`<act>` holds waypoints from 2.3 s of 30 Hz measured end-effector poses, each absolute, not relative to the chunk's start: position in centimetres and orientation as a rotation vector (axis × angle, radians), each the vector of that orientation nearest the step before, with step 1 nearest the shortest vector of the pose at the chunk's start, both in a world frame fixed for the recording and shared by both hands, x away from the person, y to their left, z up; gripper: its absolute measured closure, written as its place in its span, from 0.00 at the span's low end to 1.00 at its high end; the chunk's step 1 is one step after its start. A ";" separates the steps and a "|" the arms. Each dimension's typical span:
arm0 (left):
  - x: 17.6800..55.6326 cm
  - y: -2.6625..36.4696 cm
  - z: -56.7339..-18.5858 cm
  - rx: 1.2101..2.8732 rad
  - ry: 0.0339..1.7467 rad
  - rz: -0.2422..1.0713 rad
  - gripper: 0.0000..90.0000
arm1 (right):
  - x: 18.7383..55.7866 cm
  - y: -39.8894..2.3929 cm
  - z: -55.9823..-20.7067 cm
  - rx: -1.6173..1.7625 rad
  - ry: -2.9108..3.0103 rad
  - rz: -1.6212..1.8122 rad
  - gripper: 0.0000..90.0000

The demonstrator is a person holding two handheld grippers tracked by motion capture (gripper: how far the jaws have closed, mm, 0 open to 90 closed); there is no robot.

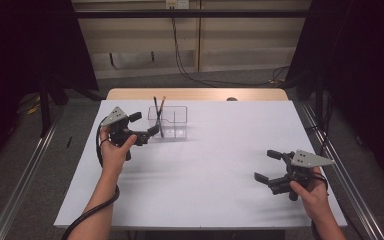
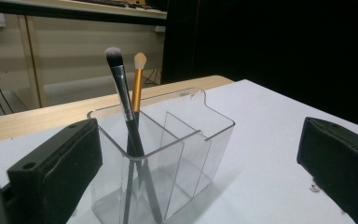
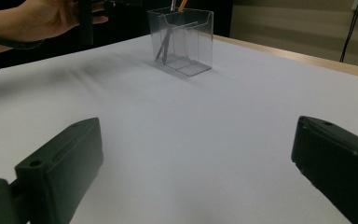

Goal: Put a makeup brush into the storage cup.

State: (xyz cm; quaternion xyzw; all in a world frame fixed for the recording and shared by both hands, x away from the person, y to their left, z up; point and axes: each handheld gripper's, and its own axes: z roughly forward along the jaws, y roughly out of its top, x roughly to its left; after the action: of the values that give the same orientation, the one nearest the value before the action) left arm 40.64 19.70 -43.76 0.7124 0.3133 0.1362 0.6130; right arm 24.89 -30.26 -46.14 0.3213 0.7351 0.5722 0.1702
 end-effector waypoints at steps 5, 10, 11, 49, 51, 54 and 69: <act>40.2 19.6 -43.6 1.642 0.700 0.309 0.00 | 24.8 -30.2 -46.1 0.917 2.085 1.620 0.02; 39.8 19.7 -43.7 1.638 0.693 0.301 0.00 | 24.7 -30.1 -46.1 0.915 2.080 1.621 0.02; 39.8 19.7 -43.7 1.638 0.690 0.300 0.00 | 24.7 -30.2 -46.1 0.915 2.081 1.622 0.02; 36.8 20.9 -44.6 1.666 0.630 0.272 0.00 | 24.4 -30.1 -46.4 0.929 2.065 1.622 0.02; 36.7 20.9 -44.7 1.675 0.627 0.274 0.00 | 24.4 -30.1 -46.4 0.928 2.064 1.624 0.02; 36.5 20.9 -44.9 1.688 0.620 0.270 0.00 | 24.4 -30.2 -46.4 0.930 2.064 1.621 0.02; 35.7 21.1 -45.2 1.710 0.598 0.261 0.00 | 24.4 -30.3 -46.3 0.929 2.057 1.625 0.02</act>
State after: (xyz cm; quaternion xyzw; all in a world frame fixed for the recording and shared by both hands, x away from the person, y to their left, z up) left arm 35.67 21.13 -45.16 0.7407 0.2588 0.1129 0.6097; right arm 24.40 -30.32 -46.27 0.3287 0.7276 0.5748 0.1793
